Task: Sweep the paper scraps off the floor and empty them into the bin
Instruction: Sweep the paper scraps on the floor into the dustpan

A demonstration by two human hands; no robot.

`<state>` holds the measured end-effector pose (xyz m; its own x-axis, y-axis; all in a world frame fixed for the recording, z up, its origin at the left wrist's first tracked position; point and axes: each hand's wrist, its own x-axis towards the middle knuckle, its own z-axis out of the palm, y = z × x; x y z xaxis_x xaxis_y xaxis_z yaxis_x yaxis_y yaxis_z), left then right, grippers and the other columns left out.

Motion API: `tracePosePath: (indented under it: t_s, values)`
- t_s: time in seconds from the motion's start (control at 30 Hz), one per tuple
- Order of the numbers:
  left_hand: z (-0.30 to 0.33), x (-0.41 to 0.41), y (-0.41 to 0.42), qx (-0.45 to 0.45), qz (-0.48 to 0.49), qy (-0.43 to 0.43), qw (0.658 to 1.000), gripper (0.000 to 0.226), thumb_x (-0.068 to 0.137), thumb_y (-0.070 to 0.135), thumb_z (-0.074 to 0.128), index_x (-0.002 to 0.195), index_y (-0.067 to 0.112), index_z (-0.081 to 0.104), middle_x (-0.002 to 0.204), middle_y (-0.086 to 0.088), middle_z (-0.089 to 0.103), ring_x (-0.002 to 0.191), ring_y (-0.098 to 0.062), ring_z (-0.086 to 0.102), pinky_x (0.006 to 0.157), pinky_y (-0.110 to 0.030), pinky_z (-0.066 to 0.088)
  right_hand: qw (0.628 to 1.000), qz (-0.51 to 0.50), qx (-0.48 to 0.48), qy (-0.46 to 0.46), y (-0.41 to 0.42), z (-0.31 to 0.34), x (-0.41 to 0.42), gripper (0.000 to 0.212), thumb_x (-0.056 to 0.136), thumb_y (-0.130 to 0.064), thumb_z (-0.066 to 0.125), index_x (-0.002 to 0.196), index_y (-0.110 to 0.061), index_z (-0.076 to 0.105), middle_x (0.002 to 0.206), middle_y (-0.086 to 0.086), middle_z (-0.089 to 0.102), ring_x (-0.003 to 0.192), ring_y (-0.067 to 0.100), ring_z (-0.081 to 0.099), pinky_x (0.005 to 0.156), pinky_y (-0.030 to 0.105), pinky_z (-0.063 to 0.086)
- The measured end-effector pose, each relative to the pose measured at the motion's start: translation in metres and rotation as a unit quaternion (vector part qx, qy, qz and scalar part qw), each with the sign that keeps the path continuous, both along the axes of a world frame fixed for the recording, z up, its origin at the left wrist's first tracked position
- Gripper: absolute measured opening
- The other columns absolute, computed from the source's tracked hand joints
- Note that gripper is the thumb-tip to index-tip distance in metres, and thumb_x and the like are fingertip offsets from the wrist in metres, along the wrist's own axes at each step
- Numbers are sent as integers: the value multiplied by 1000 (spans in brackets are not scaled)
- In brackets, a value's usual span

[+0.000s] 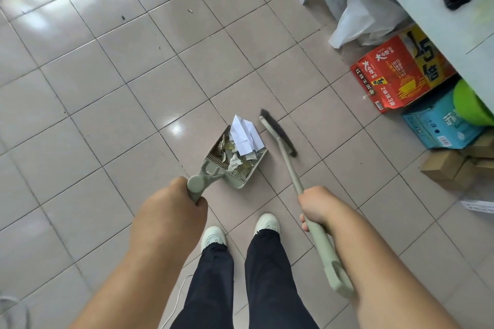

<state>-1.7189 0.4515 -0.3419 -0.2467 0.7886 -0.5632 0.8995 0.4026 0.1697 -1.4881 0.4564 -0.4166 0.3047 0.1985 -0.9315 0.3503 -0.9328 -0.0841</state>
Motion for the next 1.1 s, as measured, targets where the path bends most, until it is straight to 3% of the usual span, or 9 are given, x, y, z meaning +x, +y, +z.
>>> tracePosePath:
  t_s: [0.2,0.43,0.57,0.67,0.87,1.1]
  values:
    - [1,0,2,-2,-2,-8,1000,13,86,26,45,79,16,44,63,0,49,66,-28,48,51,-29,33,999,-5,23,30,-1,53,20,24,95,-14,35,104,-16,57,63,10,48,29,13,38,34,10,37]
    - [2,-3,1,1,1,-12,1000,14,86,27,45,78,17,43,62,2,48,56,-20,42,45,-25,27,997,35,70,11,30,12,4,25,95,-11,35,109,-6,55,63,12,47,44,20,43,43,22,42]
    - [2,-1,2,0,3,-16,1000,15,86,28,46,76,17,42,62,2,47,60,-24,44,46,-27,28,996,71,52,8,44,-15,-22,27,93,-10,35,115,-4,49,65,15,52,43,22,50,46,25,46]
    - [3,-1,3,-2,5,-19,1000,17,85,28,47,72,20,38,62,3,47,64,-26,46,50,-28,30,996,87,3,33,30,-8,-40,22,96,-12,34,112,-4,46,66,16,52,39,21,50,41,23,45]
    - [3,-1,1,3,7,-40,999,14,84,26,47,75,17,41,64,1,49,60,-24,45,52,-29,33,985,154,-39,68,-4,17,-57,32,92,-4,31,120,1,46,64,16,56,24,18,51,36,19,44]
    - [13,5,-8,13,20,-104,994,11,79,19,49,71,16,43,62,0,52,57,-17,47,47,-27,32,984,150,-47,89,-24,30,-70,35,89,-9,29,118,-5,48,68,13,55,40,22,54,52,28,50]
